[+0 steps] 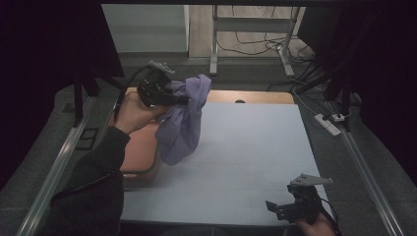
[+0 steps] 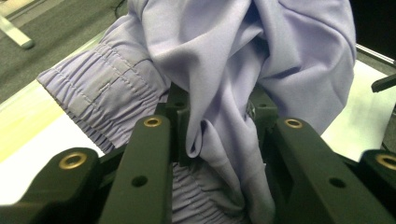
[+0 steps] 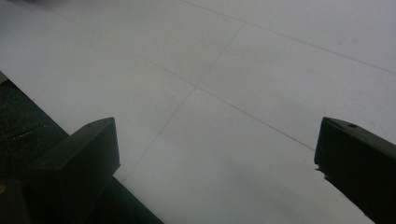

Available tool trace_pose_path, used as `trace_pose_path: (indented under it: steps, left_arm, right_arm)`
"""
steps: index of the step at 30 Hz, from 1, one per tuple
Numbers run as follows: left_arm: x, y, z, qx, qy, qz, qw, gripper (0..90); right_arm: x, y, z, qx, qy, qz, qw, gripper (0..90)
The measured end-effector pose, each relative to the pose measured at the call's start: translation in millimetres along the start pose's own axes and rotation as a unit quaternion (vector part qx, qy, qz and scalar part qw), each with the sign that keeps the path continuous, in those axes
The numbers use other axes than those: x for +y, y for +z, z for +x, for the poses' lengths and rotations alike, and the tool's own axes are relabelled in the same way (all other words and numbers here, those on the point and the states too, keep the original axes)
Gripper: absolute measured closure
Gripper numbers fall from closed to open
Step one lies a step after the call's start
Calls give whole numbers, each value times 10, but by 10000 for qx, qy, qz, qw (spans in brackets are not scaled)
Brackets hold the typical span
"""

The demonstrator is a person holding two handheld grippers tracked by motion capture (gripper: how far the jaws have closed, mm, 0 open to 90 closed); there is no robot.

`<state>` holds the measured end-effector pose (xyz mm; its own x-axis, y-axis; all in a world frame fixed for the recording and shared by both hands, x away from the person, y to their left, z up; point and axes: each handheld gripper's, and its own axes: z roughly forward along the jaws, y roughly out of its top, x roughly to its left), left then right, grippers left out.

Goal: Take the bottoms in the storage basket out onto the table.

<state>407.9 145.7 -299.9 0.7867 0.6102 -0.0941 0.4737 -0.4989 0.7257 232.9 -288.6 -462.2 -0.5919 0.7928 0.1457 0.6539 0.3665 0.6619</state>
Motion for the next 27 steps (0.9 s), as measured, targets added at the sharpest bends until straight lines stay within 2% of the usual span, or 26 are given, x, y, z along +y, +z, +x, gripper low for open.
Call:
trace_pose_path:
  steps: [13, 22, 27]
  left_arm:
    - [92, 253, -173, -85, 329, 89, 9994, 681]
    - [104, 473, -272, 36, 547, 171, 9984, 678]
    - [107, 598, -288, 94, 549, 172, 9983, 678]
  right_arm:
    - [-4, -8, -9, 9, 30, -28, 10000, 1]
    - [-5, -10, -7, -4, 22, -46, 10000, 1]
    - [-6, -9, -6, -2, 9, -47, 10000, 1]
